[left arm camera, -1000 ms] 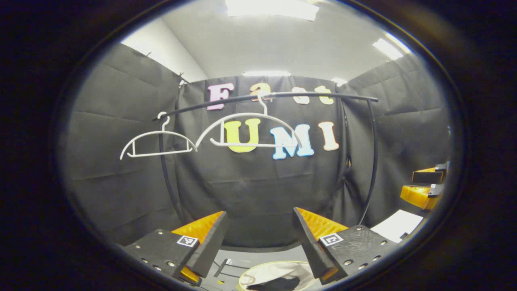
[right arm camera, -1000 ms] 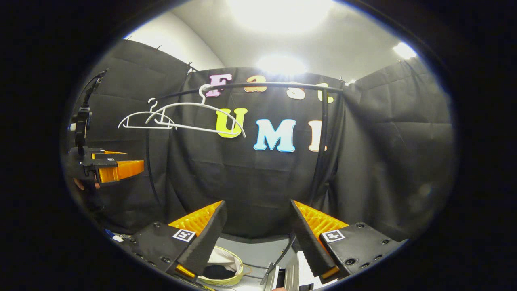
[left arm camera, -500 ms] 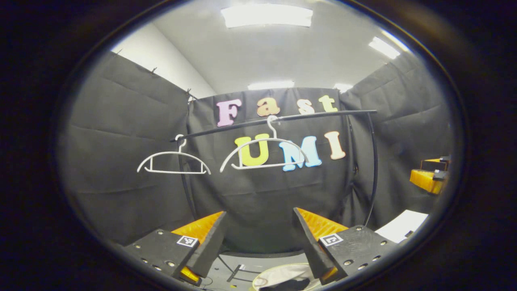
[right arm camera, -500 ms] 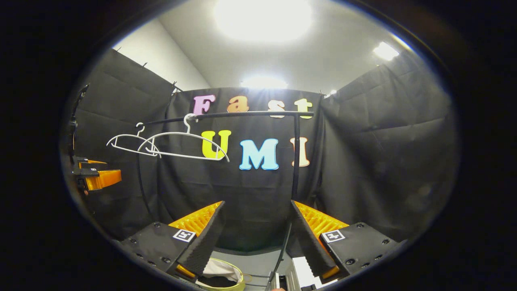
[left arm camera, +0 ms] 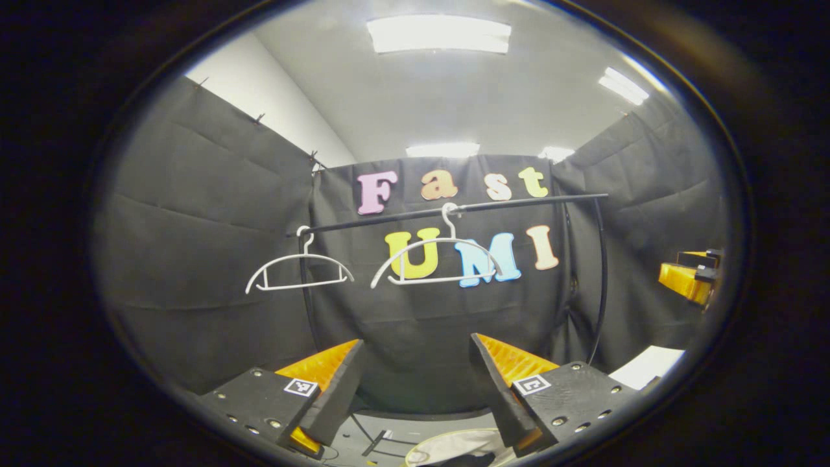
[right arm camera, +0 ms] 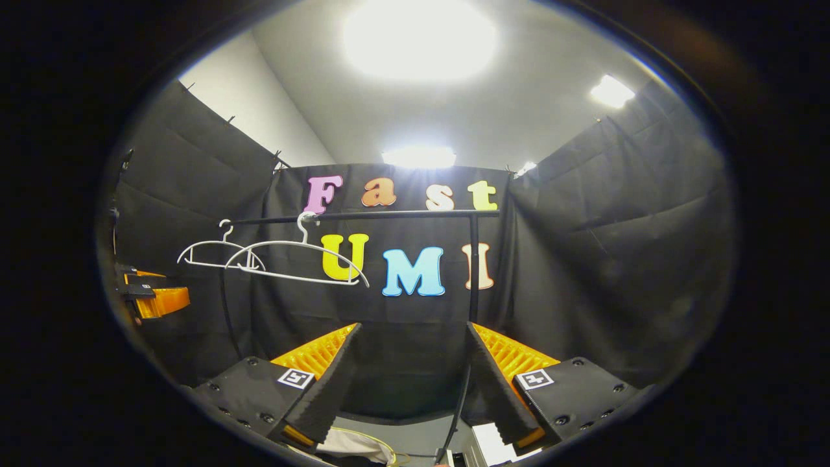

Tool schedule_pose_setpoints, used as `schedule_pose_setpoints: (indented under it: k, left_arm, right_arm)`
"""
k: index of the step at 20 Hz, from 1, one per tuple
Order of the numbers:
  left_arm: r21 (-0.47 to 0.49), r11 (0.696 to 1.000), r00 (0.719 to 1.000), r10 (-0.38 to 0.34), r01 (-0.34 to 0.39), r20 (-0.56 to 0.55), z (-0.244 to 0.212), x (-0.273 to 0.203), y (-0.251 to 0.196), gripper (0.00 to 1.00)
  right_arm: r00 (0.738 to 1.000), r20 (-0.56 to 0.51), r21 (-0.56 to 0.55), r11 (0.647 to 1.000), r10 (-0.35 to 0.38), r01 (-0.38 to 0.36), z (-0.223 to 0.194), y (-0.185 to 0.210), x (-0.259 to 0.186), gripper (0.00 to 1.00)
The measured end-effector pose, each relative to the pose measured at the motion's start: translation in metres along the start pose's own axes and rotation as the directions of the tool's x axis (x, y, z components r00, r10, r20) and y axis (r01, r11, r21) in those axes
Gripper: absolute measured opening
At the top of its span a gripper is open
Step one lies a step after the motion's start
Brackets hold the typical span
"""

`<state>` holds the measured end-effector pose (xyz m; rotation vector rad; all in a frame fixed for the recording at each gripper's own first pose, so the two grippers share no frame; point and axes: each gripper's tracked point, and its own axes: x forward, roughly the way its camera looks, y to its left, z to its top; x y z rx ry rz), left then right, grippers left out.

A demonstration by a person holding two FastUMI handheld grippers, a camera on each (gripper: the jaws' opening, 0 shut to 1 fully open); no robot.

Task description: Grasp the clothes on the hanger with both hands and then place them into the laundry hamper below.

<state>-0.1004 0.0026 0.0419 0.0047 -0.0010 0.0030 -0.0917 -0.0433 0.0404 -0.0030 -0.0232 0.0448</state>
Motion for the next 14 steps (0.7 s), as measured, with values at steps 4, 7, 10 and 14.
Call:
schedule_pose_setpoints:
  k: [4, 7, 10, 14]
  left_arm:
    - [0.0, 1.0, 1.0, 0.006, -0.006, 0.006, 0.001, -0.001, 0.005, 0.92]
    - [0.009, 1.0, 1.0, 0.004, -0.004, 0.012, 0.001, -0.002, 0.003, 0.92]
    - [-0.001, 1.0, 1.0, -0.001, 0.001, 0.009, 0.0, -0.003, 0.002, 0.92]
    - [-0.001, 1.0, 1.0, 0.001, -0.001, 0.021, 0.005, -0.008, 0.007, 0.92]
  right_arm:
    - [1.0, -0.009, -0.007, 1.0, 0.004, -0.004, 0.001, 0.005, -0.004, 0.97]
    - [1.0, -0.021, -0.015, 1.0, 0.008, -0.008, -0.002, 0.008, -0.003, 0.97]
    - [1.0, -0.03, -0.012, 1.0, 0.001, -0.001, 0.0, 0.008, -0.006, 0.98]
    - [1.0, -0.012, -0.017, 1.0, -0.011, 0.011, 0.007, 0.005, -0.013, 0.96]
